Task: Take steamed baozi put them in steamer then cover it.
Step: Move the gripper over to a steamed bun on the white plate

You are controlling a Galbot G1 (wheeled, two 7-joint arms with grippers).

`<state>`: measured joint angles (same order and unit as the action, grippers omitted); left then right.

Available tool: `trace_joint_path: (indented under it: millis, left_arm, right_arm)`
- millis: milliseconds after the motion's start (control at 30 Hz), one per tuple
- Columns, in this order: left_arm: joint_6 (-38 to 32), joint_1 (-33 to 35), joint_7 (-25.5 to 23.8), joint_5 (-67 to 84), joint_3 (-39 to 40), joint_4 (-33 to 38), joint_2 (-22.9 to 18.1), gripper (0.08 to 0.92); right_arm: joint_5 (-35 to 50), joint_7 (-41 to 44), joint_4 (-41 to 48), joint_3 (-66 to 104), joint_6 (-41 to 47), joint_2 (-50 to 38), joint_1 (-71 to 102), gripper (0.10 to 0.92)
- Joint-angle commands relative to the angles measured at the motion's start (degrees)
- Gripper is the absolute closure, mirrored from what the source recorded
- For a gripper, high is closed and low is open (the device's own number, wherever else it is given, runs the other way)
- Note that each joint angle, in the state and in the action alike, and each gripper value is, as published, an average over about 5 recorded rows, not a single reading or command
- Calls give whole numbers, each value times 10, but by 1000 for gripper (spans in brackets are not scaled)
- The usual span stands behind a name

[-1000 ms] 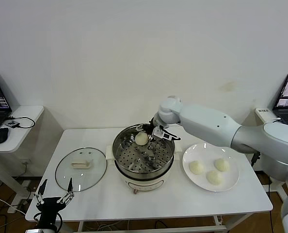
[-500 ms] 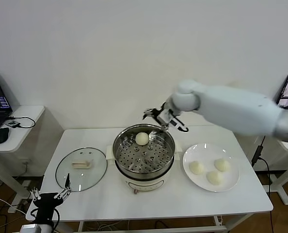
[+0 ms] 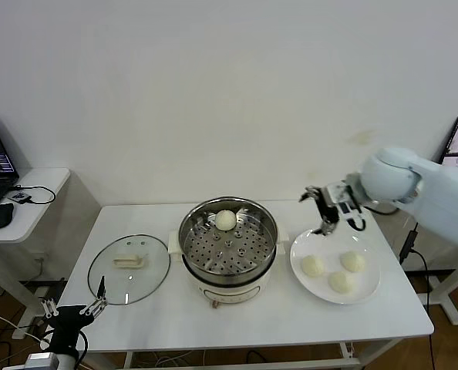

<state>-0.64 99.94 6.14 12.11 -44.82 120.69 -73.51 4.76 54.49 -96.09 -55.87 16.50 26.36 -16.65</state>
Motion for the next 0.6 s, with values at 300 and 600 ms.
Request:
trace_joint_path:
  millis: [300, 600]
  left_arm:
    - [3, 2, -3, 5, -25, -4, 7, 177]
    - [3, 5, -5, 6, -37, -11, 6, 177]
  right_arm:
    - [-115, 23, 149, 124, -13, 44, 201, 203]
    - [-110, 22, 221, 114, -25, 139, 207, 203]
